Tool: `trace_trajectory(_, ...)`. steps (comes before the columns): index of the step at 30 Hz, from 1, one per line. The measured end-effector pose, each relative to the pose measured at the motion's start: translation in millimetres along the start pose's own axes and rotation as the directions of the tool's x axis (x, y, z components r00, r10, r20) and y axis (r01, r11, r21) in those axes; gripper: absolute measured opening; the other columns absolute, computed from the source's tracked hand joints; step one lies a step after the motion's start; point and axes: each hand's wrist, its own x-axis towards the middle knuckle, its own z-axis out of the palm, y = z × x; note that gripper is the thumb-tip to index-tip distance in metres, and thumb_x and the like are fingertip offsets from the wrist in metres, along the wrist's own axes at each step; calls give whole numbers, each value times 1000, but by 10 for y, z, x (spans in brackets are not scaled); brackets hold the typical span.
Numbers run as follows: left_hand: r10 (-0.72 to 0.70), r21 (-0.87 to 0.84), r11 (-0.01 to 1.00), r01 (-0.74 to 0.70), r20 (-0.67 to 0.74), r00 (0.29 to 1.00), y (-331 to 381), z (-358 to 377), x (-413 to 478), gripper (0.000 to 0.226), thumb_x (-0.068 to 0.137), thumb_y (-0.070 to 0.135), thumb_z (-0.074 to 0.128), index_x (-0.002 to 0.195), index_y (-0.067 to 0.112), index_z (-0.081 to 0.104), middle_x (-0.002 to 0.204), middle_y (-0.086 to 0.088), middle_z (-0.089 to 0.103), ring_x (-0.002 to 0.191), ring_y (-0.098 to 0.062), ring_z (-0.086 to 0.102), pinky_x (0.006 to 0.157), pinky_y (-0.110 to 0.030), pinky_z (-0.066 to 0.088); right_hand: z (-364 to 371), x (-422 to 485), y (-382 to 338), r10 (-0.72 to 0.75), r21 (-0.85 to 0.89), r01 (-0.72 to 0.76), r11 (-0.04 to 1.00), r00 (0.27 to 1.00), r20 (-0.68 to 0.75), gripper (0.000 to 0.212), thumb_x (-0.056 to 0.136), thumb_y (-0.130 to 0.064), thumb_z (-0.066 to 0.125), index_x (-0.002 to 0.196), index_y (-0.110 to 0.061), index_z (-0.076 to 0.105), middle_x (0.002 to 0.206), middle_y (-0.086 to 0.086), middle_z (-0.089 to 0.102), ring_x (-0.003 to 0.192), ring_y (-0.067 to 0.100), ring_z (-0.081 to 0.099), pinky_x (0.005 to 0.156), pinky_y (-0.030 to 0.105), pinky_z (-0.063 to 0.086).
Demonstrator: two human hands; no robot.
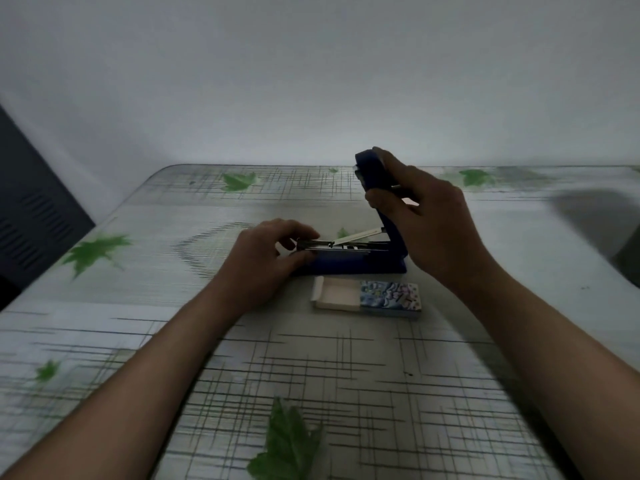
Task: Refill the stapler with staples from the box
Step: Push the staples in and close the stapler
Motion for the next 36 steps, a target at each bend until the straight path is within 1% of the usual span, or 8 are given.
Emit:
trace_trajectory(4,-17,-23,1000,17,-12,1000,-26,-4,-13,31,82,19,72,110,29,67,98,18,66,90,4,57,67,-8,43,95,-8,-33,-44,-58,45,997,999,22,47,89,-23,63,134,-19,52,110,0,68,98,8,62,85,24,51)
trace_trajectory(7,-29,-44,999,28,-27,999,-32,3,-26,30,81,20,72,109,31,66,96,20,66,88,3,57,67,-11,43,170,-15,-50,-85,-154,96,983,993,77,47,90,-26,62,134,-17,52,106,3,68,92,17,63,83,34,50)
trace_trajectory(11,-39,-74,997,35,-56,998,-46,30,-34,31,80,22,73,109,29,64,94,18,67,87,1,59,69,-15,44,247,-13,-31,-139,-248,172,954,980,145,47,91,-26,60,135,-13,51,99,1,65,79,12,55,72,16,40)
trace_trajectory(17,-55,-134,990,46,-65,996,-69,34,-24,34,78,22,75,109,27,61,92,16,66,89,1,60,69,-11,45,307,-9,-1,-164,-265,214,940,966,201,46,93,-24,57,137,-13,48,97,-9,56,79,6,50,70,5,35)
trace_trajectory(19,-71,-156,986,61,-58,996,-75,35,-18,35,78,21,75,109,28,61,92,15,67,90,1,61,70,-14,47,321,-9,4,-165,-256,223,941,959,230,46,93,-25,57,137,-14,48,99,-10,55,81,6,50,72,7,36)
trace_trajectory(23,-84,-185,980,72,-59,995,-71,47,-17,36,78,19,75,110,27,60,91,13,67,88,1,61,68,-19,49,351,-24,25,-176,-279,252,927,947,269,46,93,-25,56,138,-15,47,106,-5,59,85,8,52,73,19,38)
trace_trajectory(30,-86,-203,977,68,-82,993,-14,48,-40,41,76,21,77,110,34,58,84,15,65,68,10,56,59,-10,43,392,-64,59,-180,-316,295,902,921,346,44,94,-25,53,137,-15,48,116,0,59,94,15,56,84,34,49)
trace_trajectory(36,-85,-208,976,68,-73,994,11,41,-42,39,76,23,77,111,30,59,87,23,65,84,6,60,64,-15,47,402,-89,79,-196,-353,351,867,893,405,42,95,-25,51,136,-15,48,116,3,58,92,17,56,81,30,48)
